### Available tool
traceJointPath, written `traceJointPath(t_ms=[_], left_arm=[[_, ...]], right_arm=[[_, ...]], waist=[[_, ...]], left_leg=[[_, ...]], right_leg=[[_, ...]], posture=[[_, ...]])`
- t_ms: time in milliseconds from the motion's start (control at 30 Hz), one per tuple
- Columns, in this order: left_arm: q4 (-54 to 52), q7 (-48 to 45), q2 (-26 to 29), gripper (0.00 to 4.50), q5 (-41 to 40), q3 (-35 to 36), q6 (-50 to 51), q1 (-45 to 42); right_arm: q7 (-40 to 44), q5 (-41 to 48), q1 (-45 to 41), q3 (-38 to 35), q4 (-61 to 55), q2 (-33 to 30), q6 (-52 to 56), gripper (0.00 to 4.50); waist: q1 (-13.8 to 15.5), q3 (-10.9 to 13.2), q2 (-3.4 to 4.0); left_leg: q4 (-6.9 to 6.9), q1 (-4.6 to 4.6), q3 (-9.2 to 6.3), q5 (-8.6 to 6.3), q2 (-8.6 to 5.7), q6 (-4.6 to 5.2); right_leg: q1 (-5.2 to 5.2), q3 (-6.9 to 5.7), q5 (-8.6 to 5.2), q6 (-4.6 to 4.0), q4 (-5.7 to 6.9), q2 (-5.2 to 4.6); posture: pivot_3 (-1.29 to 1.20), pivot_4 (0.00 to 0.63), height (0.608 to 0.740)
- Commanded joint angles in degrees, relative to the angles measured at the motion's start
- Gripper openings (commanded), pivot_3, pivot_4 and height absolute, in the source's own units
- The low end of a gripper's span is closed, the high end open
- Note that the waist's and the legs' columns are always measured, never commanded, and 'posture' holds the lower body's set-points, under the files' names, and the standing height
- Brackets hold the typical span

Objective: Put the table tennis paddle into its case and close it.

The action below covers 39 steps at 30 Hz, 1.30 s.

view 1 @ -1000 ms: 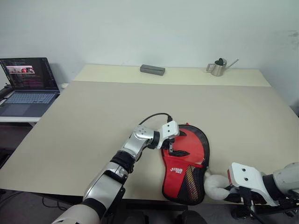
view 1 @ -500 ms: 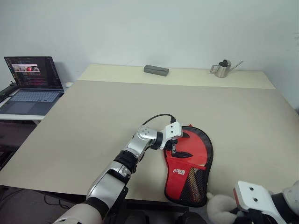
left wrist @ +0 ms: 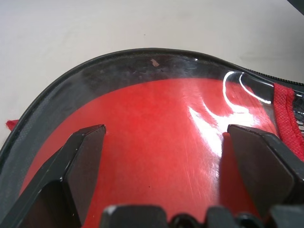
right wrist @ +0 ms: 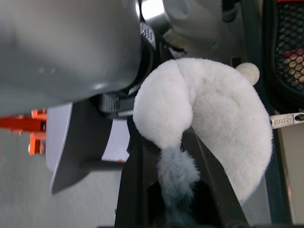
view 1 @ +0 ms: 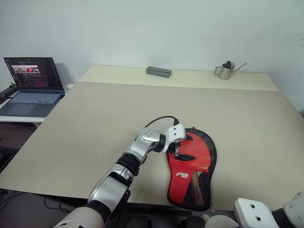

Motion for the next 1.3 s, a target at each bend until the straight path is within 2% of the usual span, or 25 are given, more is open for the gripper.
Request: traceJointPath(t_ms=[33,133,467,567,700,833,967,1100,1300], left_arm=[[5.4,0.2,0.2,4.5,5.1,-4.0,1.9,2.7],[5.6,0.5,0.0,4.5,5.1,-4.0,1.8,2.5],[6.5,1.2,-0.6,4.5,5.0,-3.7,1.3,1.9],[6.7,1.4,-0.8,4.5,5.0,-3.6,1.2,1.8],[6.9,1.8,-1.0,4.5,4.7,-3.2,1.0,1.7],[2.1,-1.2,-0.5,4.5,0.8,-0.7,3.4,2.3],[-7.1,-3.8,1.6,4.5,-2.7,1.4,6.7,3.8],[-18.4,-4.4,5.5,4.5,-5.4,3.6,10.6,5.9],[-35.0,-4.4,12.3,4.5,-10.6,7.0,19.2,9.5]], right_arm=[[1.5,8.6,-0.9,-3.0,-4.2,-1.1,0.7,0.0],[1.9,12.3,-3.8,-6.2,-4.2,-0.6,4.0,0.0],[5.7,30.6,-15.7,-17.7,-4.0,3.7,18.4,3.36],[4.7,36.0,-20.7,-18.1,-1.4,3.7,20.2,4.43],[3.7,34.7,-30.1,-9.4,6.7,3.4,19.1,4.47],[3.0,28.0,-38.6,-0.3,13.0,6.5,18.4,4.47],[5.0,21.8,-42.5,3.8,17.7,9.8,18.3,4.47],[5.5,19.1,-49.7,7.0,25.6,13.7,19.3,4.47],[10.6,11.6,-57.7,10.8,35.3,16.8,18.1,4.47]], waist=[[0.0,0.0,0.0],[0.0,0.0,-0.02],[0.1,0.0,-0.09],[0.0,0.0,-0.1],[0.0,0.1,-0.12],[0.0,0.1,-0.15],[-0.1,0.2,-0.06],[-0.7,0.5,0.07],[-0.9,1.1,0.36]], left_leg=[[0.01,0.01,0.02,0.0,0.0,0.0],[0.02,0.01,0.01,0.0,0.01,0.0],[0.04,0.0,0.0,0.0,0.0,0.01],[0.04,0.0,0.01,0.0,0.0,0.01],[0.05,0.0,0.01,0.0,-0.03,0.02],[0.05,-0.03,0.03,0.0,-0.08,0.04],[-0.02,-0.21,0.03,-0.05,-0.08,0.12],[0.03,-0.82,0.02,-0.05,-0.02,0.13],[0.1,-0.98,-0.02,-0.05,-0.04,0.13]], right_leg=[[0.0,0.02,0.0,0.0,0.01,0.0],[0.01,0.0,0.0,0.0,0.01,0.0],[0.03,-0.01,0.0,0.0,0.01,-0.23],[0.04,-0.02,0.0,0.0,0.0,-0.3],[0.03,-0.06,0.0,0.0,-0.01,-0.45],[-0.01,-0.07,0.0,0.0,-0.03,-0.58],[-0.26,-0.09,0.07,-0.29,0.07,-0.58],[-0.98,-0.05,0.16,-0.44,0.28,-0.41],[-1.07,-0.08,0.16,-0.45,0.24,-0.44]], posture=[[0.0,0.15,0.74],[0.0,0.15,0.74],[0.0,0.15,0.74],[0.0,0.15,0.74],[0.0,0.15,0.74],[0.0,0.15,0.74],[0.0,0.15,0.74],[0.0,0.15,0.74],[0.0,0.15,0.74]])
